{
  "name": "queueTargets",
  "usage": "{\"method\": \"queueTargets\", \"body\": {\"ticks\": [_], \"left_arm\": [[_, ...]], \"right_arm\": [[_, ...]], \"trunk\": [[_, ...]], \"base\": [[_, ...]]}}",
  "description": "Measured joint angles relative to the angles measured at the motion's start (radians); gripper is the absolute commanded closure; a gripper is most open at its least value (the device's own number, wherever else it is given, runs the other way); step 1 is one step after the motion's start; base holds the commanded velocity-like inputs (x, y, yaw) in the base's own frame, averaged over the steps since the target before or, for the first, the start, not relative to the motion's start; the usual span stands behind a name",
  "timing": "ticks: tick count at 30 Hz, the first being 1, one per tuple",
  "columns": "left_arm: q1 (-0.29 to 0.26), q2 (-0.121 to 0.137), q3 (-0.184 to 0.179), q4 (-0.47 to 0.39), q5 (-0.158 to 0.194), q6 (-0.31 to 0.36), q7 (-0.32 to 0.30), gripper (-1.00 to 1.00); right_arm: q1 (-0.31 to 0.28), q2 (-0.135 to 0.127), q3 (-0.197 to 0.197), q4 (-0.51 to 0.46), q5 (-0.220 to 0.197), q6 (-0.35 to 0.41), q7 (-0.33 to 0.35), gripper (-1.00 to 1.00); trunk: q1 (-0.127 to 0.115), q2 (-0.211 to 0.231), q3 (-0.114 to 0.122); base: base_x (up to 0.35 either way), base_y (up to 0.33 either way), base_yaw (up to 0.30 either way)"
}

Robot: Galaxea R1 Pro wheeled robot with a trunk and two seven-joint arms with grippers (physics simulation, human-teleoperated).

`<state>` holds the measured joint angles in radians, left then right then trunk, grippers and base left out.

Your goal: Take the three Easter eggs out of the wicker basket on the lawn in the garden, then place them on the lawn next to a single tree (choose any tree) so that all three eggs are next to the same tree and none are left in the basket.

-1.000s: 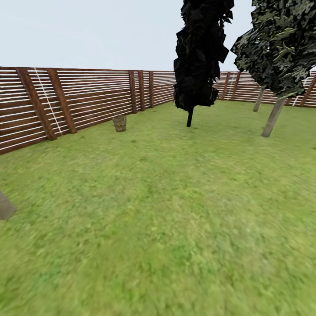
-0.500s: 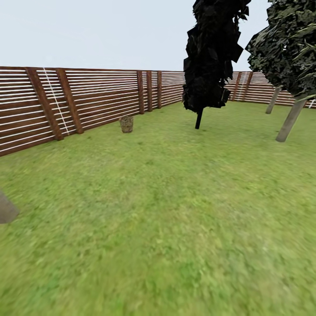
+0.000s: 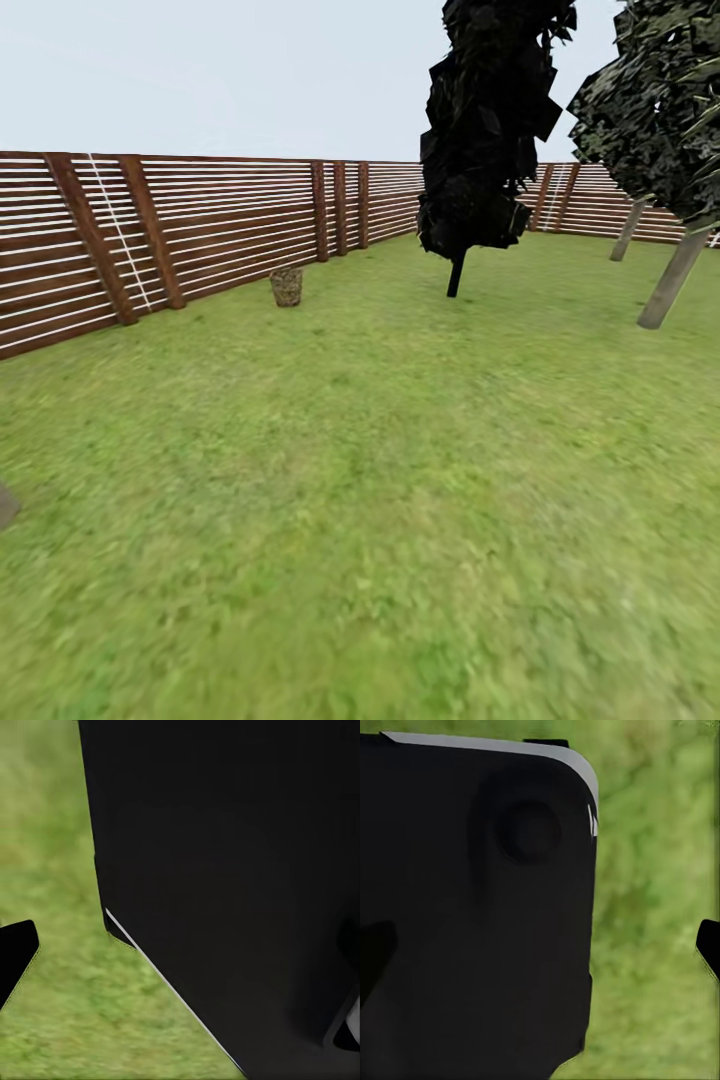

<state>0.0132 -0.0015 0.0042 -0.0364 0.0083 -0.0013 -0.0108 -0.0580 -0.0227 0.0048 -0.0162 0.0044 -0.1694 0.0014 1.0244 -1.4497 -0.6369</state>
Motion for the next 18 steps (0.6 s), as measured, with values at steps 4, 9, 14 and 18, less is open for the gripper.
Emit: {"method": "queueTargets", "body": {"ticks": [4, 9, 14, 18], "left_arm": [[0.0, 0.0, 0.0, 0.0, 0.0, 0.0, 0.001, -1.0], [0.0, 0.0, 0.0, 0.0, 0.0, 0.0, 0.0, -1.0], [0.0, 0.0, 0.0, 0.0, 0.0, 0.001, 0.0, -1.0], [0.0, 0.001, 0.0, 0.0, 0.0, 0.001, 0.0, -1.0]], "right_arm": [[0.0, -0.002, 0.0, 0.0, -0.002, 0.001, 0.0, -1.0], [0.0, -0.003, -0.001, 0.0, -0.002, 0.001, 0.0, -1.0], [0.0, -0.006, -0.001, 0.0, -0.004, 0.002, -0.001, -1.0], [0.0, -0.006, -0.001, 0.0, -0.001, 0.002, -0.001, -1.0]], "trunk": [[0.0, 0.0, 0.0], [0.0, 0.0, 0.0], [0.0, 0.0, 0.0], [0.0, 0.0, 0.0]], "base": [[0.341, 0.0, 0.0], [0.341, 0.0, 0.0], [0.341, 0.0, 0.0], [0.341, 0.0, 0.0]]}}
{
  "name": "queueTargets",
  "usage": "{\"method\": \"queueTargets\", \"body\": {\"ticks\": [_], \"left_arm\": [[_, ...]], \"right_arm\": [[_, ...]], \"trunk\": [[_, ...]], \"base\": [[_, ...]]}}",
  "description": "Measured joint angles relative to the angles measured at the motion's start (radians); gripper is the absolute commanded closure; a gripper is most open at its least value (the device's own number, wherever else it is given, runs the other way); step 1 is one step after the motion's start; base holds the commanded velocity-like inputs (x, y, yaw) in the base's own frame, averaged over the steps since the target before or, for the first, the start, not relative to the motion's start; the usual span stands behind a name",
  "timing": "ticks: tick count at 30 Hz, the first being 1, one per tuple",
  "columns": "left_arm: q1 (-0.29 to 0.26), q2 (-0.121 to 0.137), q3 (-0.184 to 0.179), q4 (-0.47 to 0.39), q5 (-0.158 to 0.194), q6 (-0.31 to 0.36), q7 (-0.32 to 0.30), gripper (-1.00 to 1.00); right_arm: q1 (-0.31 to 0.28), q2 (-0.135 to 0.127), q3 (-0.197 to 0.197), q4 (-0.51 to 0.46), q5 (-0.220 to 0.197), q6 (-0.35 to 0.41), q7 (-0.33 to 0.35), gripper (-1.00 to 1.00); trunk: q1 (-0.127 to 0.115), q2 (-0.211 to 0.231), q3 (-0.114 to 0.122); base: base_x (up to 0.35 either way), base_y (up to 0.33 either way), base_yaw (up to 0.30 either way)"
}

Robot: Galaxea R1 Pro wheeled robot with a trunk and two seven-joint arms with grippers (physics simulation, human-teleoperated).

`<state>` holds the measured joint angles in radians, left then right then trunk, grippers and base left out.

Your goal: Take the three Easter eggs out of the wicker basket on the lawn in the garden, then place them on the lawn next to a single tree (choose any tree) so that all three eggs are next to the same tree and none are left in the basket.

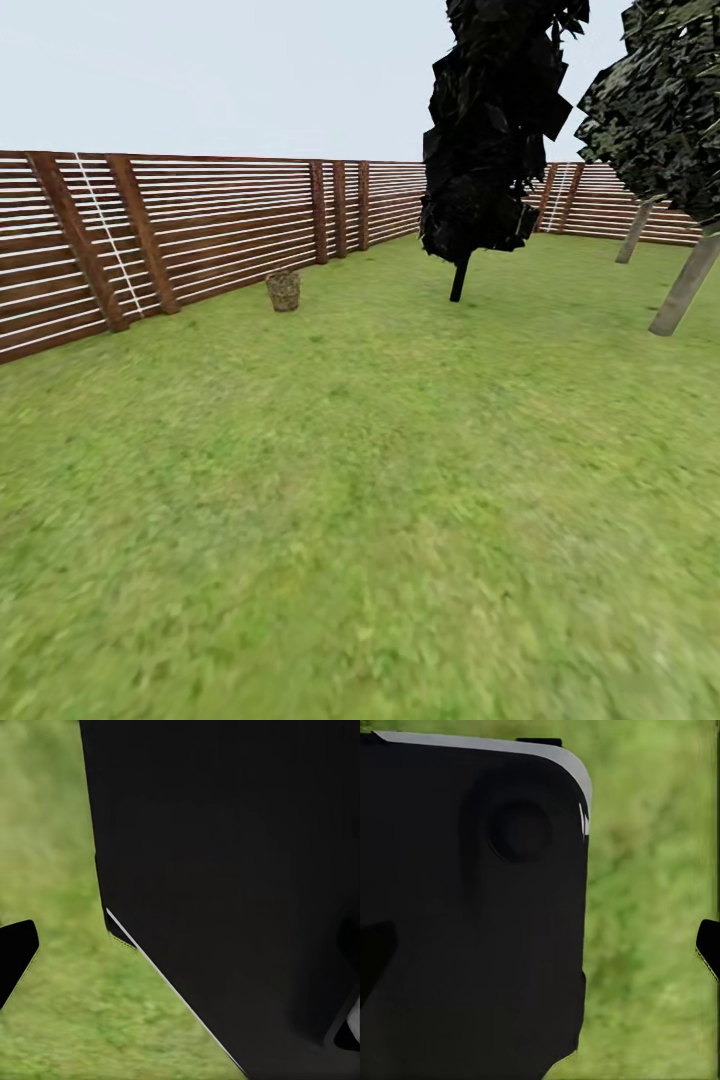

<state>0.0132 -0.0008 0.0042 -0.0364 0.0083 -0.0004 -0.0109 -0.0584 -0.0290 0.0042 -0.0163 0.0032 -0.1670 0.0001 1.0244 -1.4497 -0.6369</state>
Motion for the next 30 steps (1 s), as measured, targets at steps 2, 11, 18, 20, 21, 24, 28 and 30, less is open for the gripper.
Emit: {"method": "queueTargets", "body": {"ticks": [2, 11, 18, 20, 21, 24, 28, 30], "left_arm": [[0.0, 0.0, 0.0, 0.0, 0.0, 0.0, 0.0, -1.0], [0.0, 0.0, 0.0, 0.0, 0.0, 0.0, 0.0, -1.0], [0.0, 0.002, 0.0, 0.0, 0.0, 0.0, 0.0, -1.0], [0.0, 0.002, 0.0, 0.0, 0.0, 0.0, 0.0, -1.0], [0.0, 0.002, 0.0, 0.0, 0.0, 0.0, 0.0, -1.0], [0.0, 0.002, 0.0, 0.0, 0.0, 0.0, 0.0, -1.0], [0.0, 0.002, 0.0, 0.0, 0.0, 0.0, 0.0, -1.0], [0.0, 0.002, 0.0, 0.0, 0.0, 0.0, 0.0, -1.0]], "right_arm": [[0.0, 0.0, -0.001, 0.0, -0.002, -0.001, 0.0, -1.0], [0.0, 0.0, -0.002, -0.003, -0.003, -0.001, 0.0, -1.0], [0.0, 0.003, -0.003, -0.003, -0.005, -0.002, 0.0, -1.0], [0.0, 0.002, -0.003, -0.003, -0.005, -0.002, 0.0, -1.0], [0.0, 0.003, -0.003, -0.003, -0.005, -0.002, 0.0, -1.0], [0.0, 0.005, -0.003, -0.002, -0.006, -0.001, 0.0, -1.0], [0.0, 0.001, -0.005, -0.003, -0.005, -0.001, 0.0, -1.0], [0.0, 0.0, -0.005, -0.003, -0.005, -0.001, 0.0, -1.0]], "trunk": [[0.0, 0.0, 0.0], [0.0, 0.0, 0.0], [0.0, 0.0, 0.0], [0.0, 0.0, 0.0], [0.0, 0.0, 0.0], [0.0, 0.0, 0.0], [0.0, 0.0, 0.0], [0.0, 0.0, 0.0]], "base": [[0.341, 0.0, 0.0], [0.341, 0.0, 0.0], [0.341, 0.0, 0.0], [0.341, 0.0, 0.0], [0.341, 0.0, 0.0], [0.341, 0.0, 0.0], [0.341, 0.0, 0.0], [0.341, 0.0, 0.0]]}}
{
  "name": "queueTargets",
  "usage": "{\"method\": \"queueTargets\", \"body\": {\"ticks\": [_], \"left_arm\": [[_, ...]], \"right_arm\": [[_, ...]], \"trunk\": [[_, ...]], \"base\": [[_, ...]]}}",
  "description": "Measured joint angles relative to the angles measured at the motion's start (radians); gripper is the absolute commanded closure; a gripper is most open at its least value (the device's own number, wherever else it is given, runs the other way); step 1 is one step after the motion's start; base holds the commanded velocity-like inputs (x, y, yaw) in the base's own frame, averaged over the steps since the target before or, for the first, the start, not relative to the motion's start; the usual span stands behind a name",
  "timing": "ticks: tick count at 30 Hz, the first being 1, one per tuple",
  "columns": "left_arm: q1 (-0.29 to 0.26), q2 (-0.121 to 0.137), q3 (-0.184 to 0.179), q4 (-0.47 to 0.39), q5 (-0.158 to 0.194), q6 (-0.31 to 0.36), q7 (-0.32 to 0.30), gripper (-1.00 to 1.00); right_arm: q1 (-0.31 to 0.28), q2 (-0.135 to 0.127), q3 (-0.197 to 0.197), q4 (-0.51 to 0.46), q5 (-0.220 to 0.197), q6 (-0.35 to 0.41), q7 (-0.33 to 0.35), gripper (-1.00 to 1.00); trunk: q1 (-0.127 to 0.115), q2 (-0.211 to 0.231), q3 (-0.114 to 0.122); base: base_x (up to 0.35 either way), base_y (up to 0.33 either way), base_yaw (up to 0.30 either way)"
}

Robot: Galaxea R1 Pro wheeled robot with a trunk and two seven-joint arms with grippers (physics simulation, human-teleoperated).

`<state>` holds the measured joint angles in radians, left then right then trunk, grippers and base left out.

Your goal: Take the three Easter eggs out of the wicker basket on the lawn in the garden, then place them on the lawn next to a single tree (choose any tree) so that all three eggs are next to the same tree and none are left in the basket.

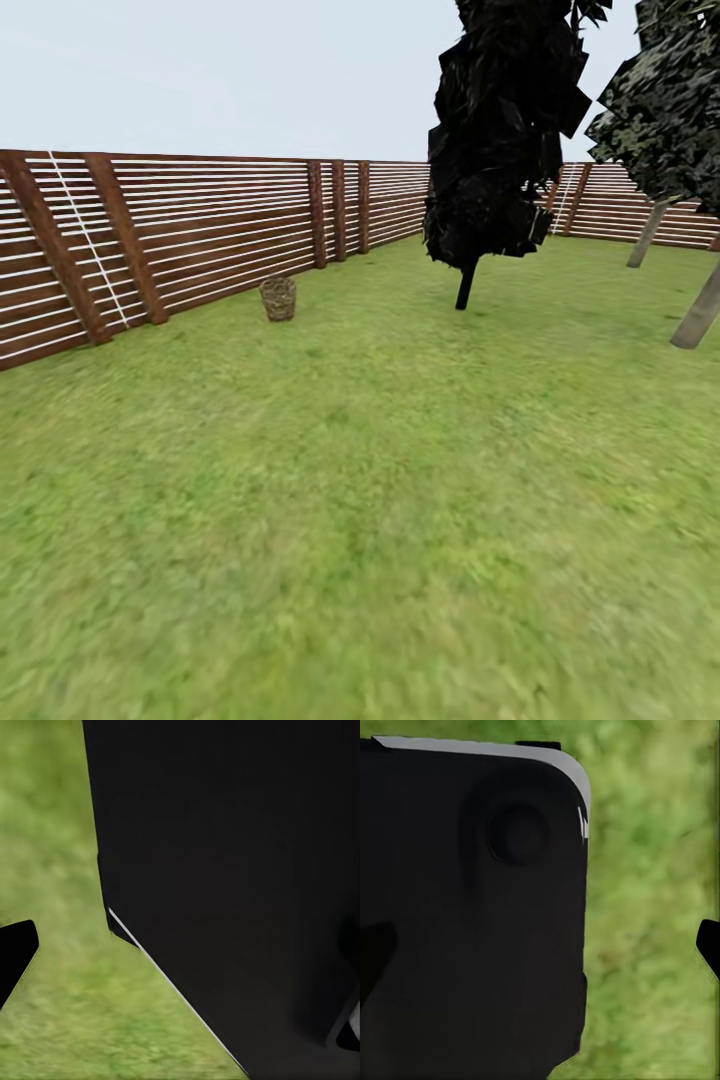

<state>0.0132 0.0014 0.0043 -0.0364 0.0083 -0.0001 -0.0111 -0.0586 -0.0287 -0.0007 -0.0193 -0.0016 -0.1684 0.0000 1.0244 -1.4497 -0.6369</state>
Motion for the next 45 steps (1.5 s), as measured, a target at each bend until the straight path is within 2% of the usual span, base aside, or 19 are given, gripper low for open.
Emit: {"method": "queueTargets", "body": {"ticks": [45], "left_arm": [[0.0, -0.003, 0.0, 0.0, -0.001, -0.001, 0.0, -1.0]], "right_arm": [[0.0, 0.004, 0.003, -0.002, 0.003, -0.001, 0.0, -1.0]], "trunk": [[0.0, 0.0, 0.0]], "base": [[0.341, 0.0, 0.0]]}}
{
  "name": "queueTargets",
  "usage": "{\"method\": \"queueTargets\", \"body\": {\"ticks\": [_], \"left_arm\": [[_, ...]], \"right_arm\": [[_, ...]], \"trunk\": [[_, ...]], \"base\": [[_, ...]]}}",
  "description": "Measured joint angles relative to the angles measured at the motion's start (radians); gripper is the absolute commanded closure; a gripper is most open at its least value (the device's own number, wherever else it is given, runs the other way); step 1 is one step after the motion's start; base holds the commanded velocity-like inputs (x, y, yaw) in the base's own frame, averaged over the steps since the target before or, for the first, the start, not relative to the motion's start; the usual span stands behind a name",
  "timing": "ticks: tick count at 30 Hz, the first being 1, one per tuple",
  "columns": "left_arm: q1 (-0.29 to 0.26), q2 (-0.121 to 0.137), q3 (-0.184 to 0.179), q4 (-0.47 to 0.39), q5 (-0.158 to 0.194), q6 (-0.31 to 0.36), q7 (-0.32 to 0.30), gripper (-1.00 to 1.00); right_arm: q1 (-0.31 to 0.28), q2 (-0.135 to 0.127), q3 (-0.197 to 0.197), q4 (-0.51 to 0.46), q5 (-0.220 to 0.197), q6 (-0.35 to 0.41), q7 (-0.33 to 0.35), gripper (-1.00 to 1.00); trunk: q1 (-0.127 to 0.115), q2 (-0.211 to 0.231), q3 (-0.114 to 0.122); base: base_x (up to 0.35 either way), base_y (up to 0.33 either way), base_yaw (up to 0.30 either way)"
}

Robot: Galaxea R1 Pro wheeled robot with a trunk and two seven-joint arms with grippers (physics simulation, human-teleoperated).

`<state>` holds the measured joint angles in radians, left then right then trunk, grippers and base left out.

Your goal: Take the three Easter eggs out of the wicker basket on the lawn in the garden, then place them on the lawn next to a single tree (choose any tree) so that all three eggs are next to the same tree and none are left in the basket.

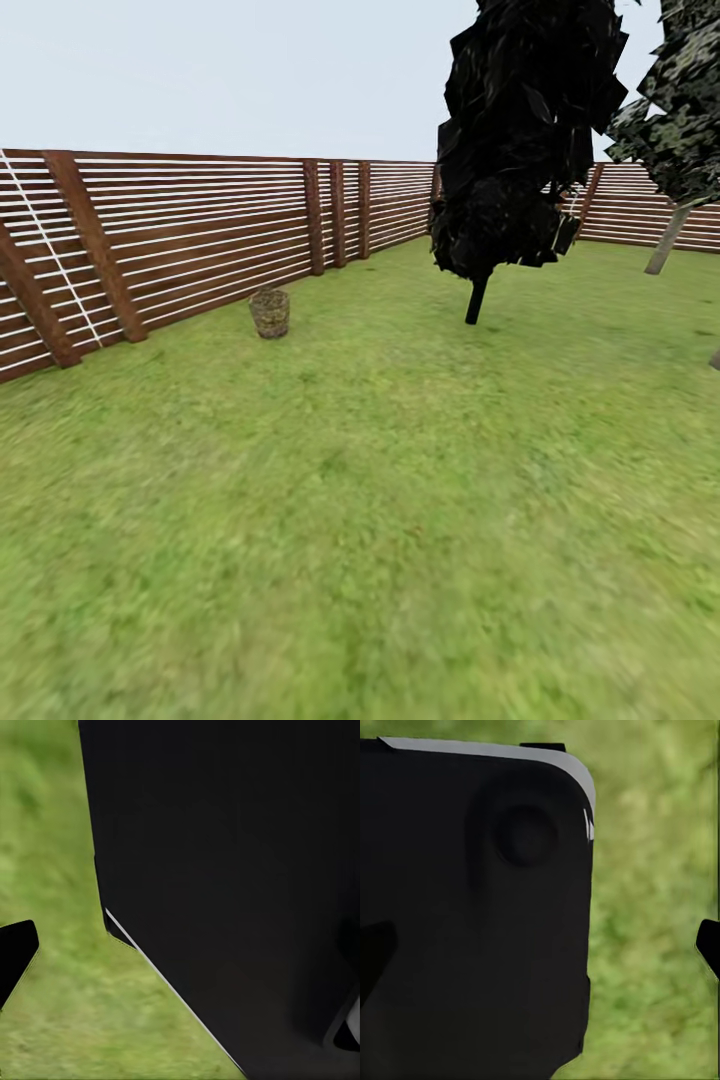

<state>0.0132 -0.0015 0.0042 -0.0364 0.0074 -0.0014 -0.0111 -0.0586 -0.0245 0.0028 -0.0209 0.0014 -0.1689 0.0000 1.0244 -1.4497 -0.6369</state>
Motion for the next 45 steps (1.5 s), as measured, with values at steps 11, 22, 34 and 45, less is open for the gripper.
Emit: {"method": "queueTargets", "body": {"ticks": [11, 22, 34, 45], "left_arm": [[0.0, -0.002, -0.001, 0.0, -0.002, 0.0, 0.001, -1.0], [0.0, -0.002, -0.001, 0.0, -0.002, 0.001, 0.0, -1.0], [0.0, -0.002, -0.001, 0.0, -0.002, 0.0, 0.0, -1.0], [0.0, -0.002, -0.001, 0.0, -0.002, 0.0, 0.0, -1.0]], "right_arm": [[0.0, 0.001, 0.0, -0.001, 0.0, -0.001, 0.0, -1.0], [0.001, -0.001, 0.002, -0.003, 0.002, 0.001, 0.001, -1.0], [0.0, -0.004, 0.004, 0.001, 0.005, -0.001, 0.001, -1.0], [0.0, -0.003, 0.003, 0.001, 0.006, -0.001, 0.001, -1.0]], "trunk": [[0.0, 0.0, 0.0], [0.0, 0.0, 0.0], [0.0, 0.0, 0.0], [0.0, 0.0, 0.0]], "base": [[0.341, 0.0, 0.0], [0.341, 0.0, 0.0], [0.341, 0.0, 0.0], [0.341, 0.0, 0.0]]}}
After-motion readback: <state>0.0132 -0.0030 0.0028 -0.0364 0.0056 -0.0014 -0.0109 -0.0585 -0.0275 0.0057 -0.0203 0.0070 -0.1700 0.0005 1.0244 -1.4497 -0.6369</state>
